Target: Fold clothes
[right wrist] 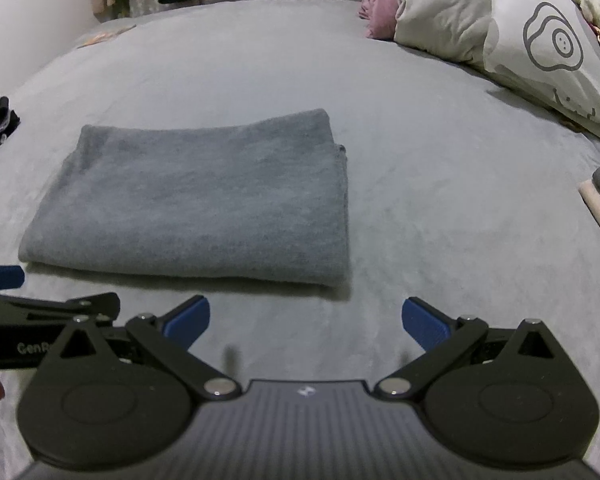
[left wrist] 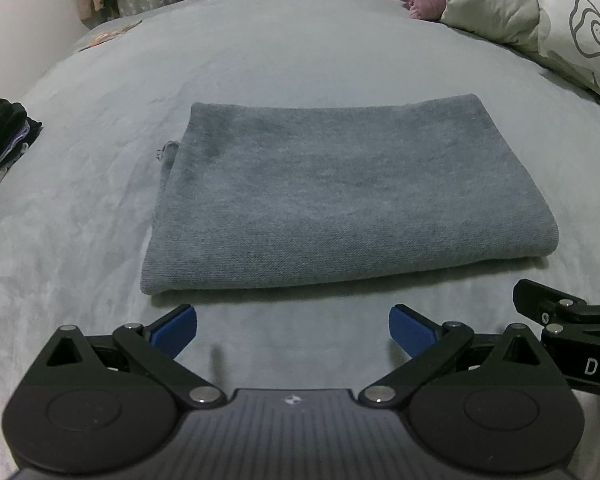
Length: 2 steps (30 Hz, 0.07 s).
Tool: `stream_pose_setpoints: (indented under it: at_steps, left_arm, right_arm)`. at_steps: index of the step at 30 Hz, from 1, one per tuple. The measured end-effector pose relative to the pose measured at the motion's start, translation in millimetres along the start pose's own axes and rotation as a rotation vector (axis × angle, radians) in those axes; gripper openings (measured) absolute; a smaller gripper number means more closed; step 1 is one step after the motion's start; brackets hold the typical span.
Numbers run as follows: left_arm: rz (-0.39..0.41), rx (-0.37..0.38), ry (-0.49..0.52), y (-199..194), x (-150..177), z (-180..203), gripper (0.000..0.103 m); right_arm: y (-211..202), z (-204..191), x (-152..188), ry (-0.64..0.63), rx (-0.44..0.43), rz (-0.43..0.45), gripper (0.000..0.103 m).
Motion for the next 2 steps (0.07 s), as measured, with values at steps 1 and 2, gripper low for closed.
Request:
stream_pose_setpoints:
  at_steps: [1, 2]
  left_arm:
    - [-0.001, -0.001, -0.001, 0.0, 0.0, 0.1, 0.102]
    - [-0.001, -0.002, -0.001, 0.0, 0.0, 0.1, 0.102]
  right_arm:
    - [0.2, -0.6, 0.3, -0.001, 0.000, 0.000, 0.103]
    - [0.2, -0.8, 0.3, -0.002, 0.000, 0.000, 0.103]
Point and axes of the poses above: each gripper's, at about its wrist camera, not at the fingertips, and y roughly the way its jaws point, z to its right, x to its underside, the point moved 4 cm from there along y, roughly the way its jaws point, and after that the axes turned 8 degrees about -z, right-handed, at the moved point
